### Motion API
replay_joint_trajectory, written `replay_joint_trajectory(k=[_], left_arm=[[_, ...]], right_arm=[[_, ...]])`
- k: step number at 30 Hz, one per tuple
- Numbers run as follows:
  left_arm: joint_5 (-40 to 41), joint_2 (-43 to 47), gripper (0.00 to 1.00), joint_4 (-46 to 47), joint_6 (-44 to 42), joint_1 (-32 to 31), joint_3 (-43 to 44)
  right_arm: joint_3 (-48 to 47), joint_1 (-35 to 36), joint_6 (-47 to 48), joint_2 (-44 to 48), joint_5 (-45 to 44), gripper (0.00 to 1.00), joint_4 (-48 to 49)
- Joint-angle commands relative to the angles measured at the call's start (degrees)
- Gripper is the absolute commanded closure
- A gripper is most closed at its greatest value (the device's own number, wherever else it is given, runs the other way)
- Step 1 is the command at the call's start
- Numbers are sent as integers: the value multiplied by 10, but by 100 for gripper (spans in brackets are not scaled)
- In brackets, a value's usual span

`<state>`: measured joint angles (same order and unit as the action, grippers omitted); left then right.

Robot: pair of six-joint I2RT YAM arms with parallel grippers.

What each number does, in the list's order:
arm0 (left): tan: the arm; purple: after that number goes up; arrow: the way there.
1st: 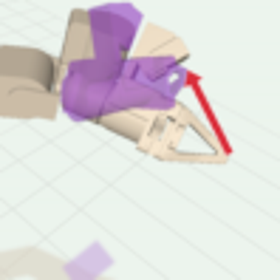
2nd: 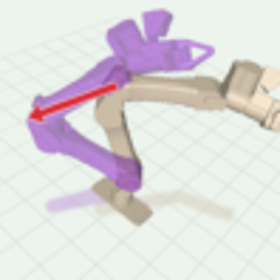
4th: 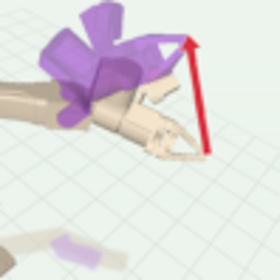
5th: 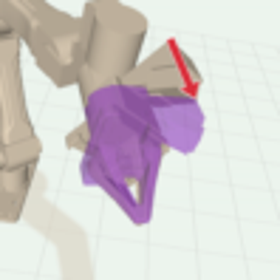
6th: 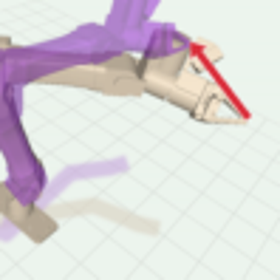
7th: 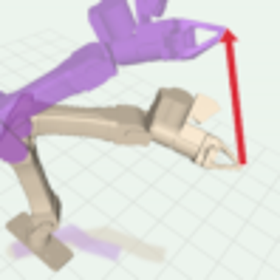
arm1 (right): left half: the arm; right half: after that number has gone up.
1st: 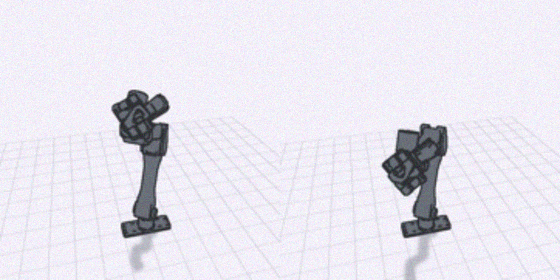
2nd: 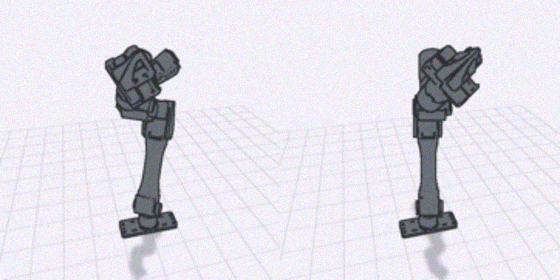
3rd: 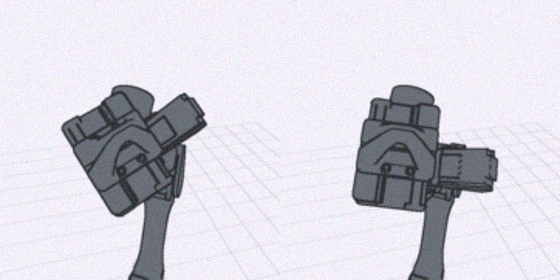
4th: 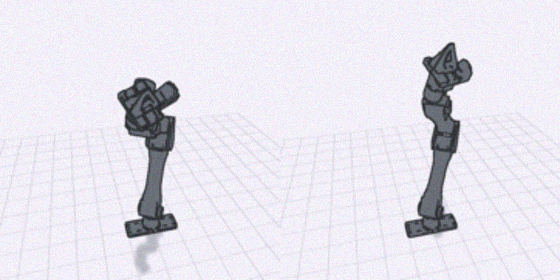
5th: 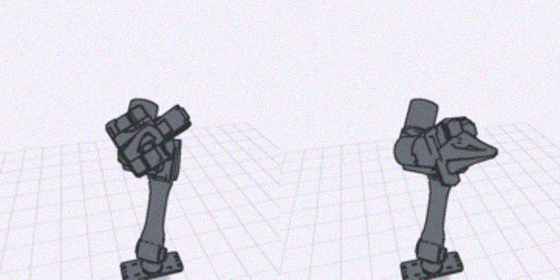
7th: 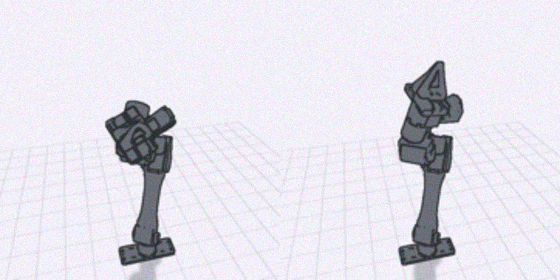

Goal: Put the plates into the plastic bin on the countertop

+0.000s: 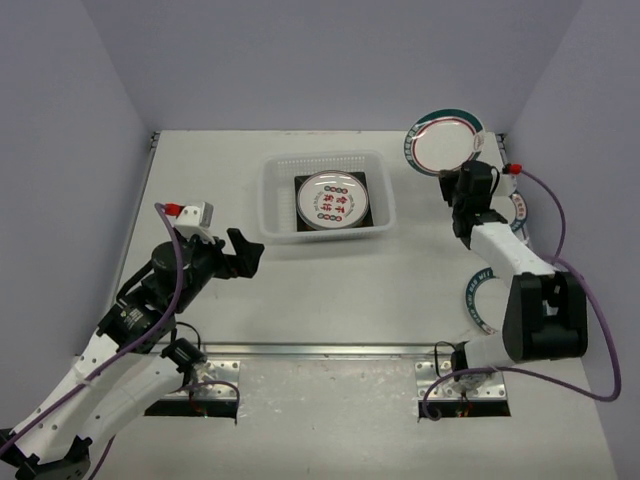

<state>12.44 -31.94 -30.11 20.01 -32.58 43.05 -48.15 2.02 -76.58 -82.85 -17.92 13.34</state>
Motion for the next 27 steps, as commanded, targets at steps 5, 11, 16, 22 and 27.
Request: replay_joint_trajectory(k=[5,11,16,22,27], left_arm=[[5,3,0,24,0,1,-4],[11,4,0,23,2,2,-4],[12,0,0,23,3,2,-4],[16,-2,0,21,5,2,-3],[16,3,0,21,5,2,-4]], right_arm=[[-35,-4,114,97,55,100,-18],[-80,11,121,42,352,100,-47],[-100,66,159,-24,455,100,-46],[-202,110,245,-142,447,100,-187],[-227,111,273,-198,455,99,-224]])
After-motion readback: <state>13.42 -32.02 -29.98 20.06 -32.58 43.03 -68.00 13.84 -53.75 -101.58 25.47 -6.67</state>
